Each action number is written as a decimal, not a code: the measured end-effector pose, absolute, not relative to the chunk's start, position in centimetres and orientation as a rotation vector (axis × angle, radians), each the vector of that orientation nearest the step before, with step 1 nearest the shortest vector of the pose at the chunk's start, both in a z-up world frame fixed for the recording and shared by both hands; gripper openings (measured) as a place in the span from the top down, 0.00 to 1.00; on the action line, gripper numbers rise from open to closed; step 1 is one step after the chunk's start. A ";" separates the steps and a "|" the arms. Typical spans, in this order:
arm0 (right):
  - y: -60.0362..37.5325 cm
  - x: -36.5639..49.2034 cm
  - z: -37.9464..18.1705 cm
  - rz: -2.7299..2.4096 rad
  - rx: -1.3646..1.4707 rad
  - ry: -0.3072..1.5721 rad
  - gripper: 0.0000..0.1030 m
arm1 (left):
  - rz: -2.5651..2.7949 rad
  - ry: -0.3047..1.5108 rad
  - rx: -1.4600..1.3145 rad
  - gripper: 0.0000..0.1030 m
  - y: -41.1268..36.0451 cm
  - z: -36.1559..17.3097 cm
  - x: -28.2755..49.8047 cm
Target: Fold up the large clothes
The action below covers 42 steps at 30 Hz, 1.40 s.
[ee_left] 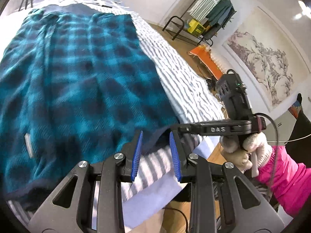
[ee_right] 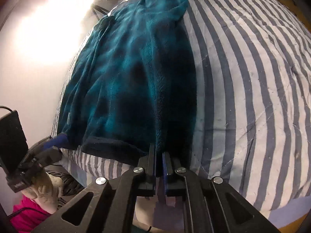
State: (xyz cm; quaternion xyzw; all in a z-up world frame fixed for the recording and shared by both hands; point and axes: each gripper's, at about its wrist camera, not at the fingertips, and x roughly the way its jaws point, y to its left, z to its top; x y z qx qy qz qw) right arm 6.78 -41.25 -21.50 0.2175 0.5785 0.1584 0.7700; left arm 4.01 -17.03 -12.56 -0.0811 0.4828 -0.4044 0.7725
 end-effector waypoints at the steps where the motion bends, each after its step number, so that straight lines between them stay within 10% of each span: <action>1: -41.6 6.7 -21.1 0.353 0.499 1.245 0.89 | -0.877 1.044 -0.176 0.74 -17.5 -12.5 4.4; 21: -51.7 -0.7 -10.5 0.308 0.635 0.828 0.65 | -0.841 0.993 0.057 0.70 -22.8 -14.4 1.2; 25: -53.8 -2.3 -9.2 0.269 0.641 0.744 0.49 | -0.841 0.933 0.100 0.49 -25.5 -12.9 0.4; 37: -55.5 -2.7 -7.9 0.244 0.670 0.664 0.39 | -0.732 1.007 0.348 0.47 -32.8 -18.7 0.6; 42: -55.6 -1.2 -8.7 0.250 0.703 0.692 0.38 | -0.762 1.028 0.221 0.87 -30.9 -18.0 2.4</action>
